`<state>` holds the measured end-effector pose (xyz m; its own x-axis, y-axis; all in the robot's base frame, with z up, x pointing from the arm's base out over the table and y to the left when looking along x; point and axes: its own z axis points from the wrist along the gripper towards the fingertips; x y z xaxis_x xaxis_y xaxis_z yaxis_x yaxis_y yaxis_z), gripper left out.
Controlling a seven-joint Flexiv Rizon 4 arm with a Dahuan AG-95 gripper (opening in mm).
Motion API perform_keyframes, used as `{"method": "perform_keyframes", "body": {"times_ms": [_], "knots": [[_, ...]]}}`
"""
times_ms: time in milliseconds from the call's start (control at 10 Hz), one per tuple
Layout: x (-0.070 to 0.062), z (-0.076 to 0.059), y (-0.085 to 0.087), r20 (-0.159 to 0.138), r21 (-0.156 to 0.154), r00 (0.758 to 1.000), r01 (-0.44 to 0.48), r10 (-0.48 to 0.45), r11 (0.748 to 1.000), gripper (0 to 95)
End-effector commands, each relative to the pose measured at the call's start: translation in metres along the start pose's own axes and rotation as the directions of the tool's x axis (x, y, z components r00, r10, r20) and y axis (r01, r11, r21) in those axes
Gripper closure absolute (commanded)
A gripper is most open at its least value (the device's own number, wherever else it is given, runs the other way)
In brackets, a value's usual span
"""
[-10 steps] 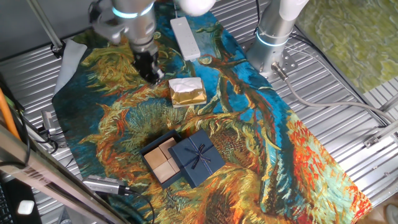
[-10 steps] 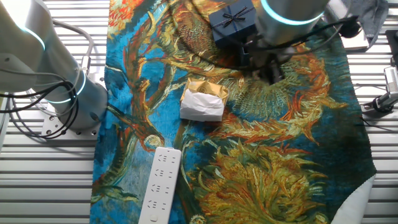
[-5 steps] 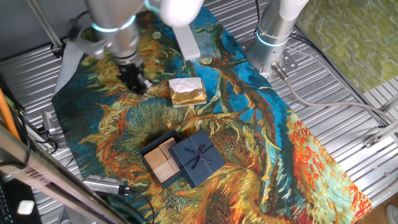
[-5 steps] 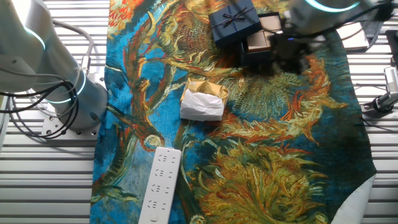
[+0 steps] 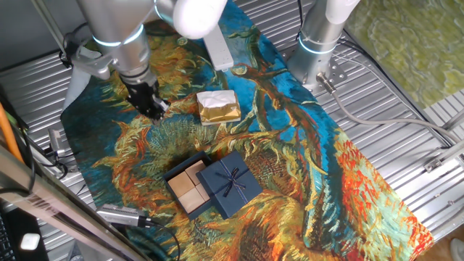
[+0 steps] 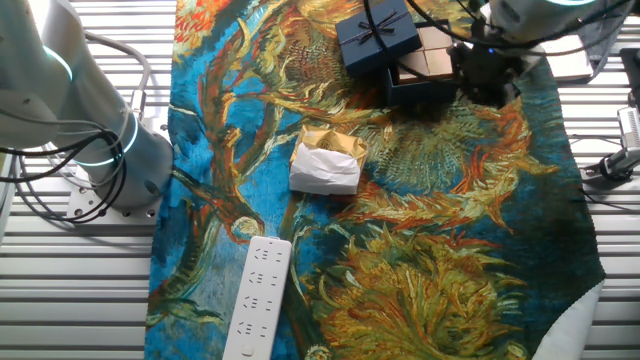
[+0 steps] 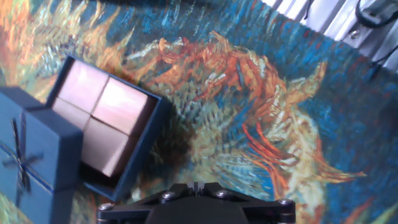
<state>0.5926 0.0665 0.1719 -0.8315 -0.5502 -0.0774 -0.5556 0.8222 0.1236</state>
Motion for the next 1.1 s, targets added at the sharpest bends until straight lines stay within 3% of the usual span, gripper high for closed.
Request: {"method": "perform_keyframes", "body": {"times_ms": [100,400,500,700,1100], "knots": [[-0.005,0.006,0.013,0.003,-0.017,0.999,-0.052,0.052,0.998,76.0],[-0.008,0.014,0.019,0.039,-0.085,0.997,-0.068,0.072,0.994,76.0],[-0.009,0.018,0.02,0.046,-0.099,0.996,-0.075,0.08,0.992,57.0],[-0.01,0.028,0.021,0.074,-0.171,0.99,-0.105,0.119,0.98,57.0],[-0.01,0.032,0.021,0.057,-0.173,0.995,-0.065,0.076,0.983,57.0]]}}
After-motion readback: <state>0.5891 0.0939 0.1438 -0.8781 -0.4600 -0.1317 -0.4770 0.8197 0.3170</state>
